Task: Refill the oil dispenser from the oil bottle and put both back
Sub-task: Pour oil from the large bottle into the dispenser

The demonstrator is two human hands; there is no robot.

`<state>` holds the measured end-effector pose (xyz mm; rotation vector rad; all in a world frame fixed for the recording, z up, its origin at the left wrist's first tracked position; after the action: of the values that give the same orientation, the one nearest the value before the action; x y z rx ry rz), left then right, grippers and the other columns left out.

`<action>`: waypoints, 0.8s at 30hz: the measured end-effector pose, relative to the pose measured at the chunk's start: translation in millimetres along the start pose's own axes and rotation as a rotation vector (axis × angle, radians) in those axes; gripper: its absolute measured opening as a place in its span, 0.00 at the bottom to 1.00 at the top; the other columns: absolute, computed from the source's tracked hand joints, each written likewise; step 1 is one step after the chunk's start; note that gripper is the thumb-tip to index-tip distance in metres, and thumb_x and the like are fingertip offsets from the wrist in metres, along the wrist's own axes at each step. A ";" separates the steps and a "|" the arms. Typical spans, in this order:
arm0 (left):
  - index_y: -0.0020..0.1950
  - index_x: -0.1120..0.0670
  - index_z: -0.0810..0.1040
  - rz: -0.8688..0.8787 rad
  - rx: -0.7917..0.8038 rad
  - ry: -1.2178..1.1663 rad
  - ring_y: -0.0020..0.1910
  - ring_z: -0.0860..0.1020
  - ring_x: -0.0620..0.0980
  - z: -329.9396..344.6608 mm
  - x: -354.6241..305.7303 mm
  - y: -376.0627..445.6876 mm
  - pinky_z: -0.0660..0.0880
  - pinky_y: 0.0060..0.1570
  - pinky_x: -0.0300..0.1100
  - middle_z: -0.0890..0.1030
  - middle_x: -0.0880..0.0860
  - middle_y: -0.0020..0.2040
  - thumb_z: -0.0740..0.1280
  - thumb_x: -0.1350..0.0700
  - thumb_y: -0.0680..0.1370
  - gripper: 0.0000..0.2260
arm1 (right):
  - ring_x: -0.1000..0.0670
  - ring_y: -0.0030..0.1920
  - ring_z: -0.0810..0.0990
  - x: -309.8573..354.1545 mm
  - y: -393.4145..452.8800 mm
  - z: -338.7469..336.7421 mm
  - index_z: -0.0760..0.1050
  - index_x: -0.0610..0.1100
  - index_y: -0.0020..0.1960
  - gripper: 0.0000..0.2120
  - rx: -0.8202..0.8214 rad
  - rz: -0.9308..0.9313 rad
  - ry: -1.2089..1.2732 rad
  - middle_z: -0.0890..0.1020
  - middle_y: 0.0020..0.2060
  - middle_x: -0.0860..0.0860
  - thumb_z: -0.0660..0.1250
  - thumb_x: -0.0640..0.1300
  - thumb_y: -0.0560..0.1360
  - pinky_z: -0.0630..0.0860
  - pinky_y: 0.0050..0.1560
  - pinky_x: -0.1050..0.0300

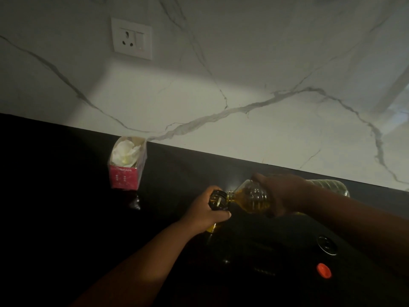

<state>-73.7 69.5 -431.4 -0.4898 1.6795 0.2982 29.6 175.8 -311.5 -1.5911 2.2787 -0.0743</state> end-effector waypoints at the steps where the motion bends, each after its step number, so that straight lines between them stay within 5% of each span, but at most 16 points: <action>1: 0.55 0.33 0.71 0.001 -0.001 0.001 0.55 0.80 0.51 -0.2 0.1 0.1 0.78 0.58 0.58 0.78 0.50 0.56 0.77 0.49 0.62 0.27 | 0.46 0.54 0.80 -0.3 0.5 0.6 0.59 0.51 0.68 0.43 0.003 0.001 -0.003 0.79 0.56 0.48 0.77 0.57 0.59 0.78 0.52 0.52; 24: 0.59 0.38 0.71 0.003 -0.003 0.012 0.55 0.79 0.51 -1.5 0.6 0.1 0.78 0.58 0.55 0.78 0.50 0.56 0.77 0.56 0.67 0.26 | 0.46 0.55 0.79 0.1 -1.8 0.8 0.59 0.51 0.69 0.43 -0.003 0.013 0.001 0.78 0.57 0.48 0.77 0.56 0.60 0.75 0.50 0.54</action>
<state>-75.1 68.9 -431.8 -0.4923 1.6920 0.3003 31.4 175.1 -311.9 -1.5777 2.2909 -0.0681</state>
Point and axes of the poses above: each hand's wrist, its own y-axis towards the middle knuckle, its own z-axis out of the palm, x = y × z, the point moved 9 cm from there along y, towards the middle knuckle
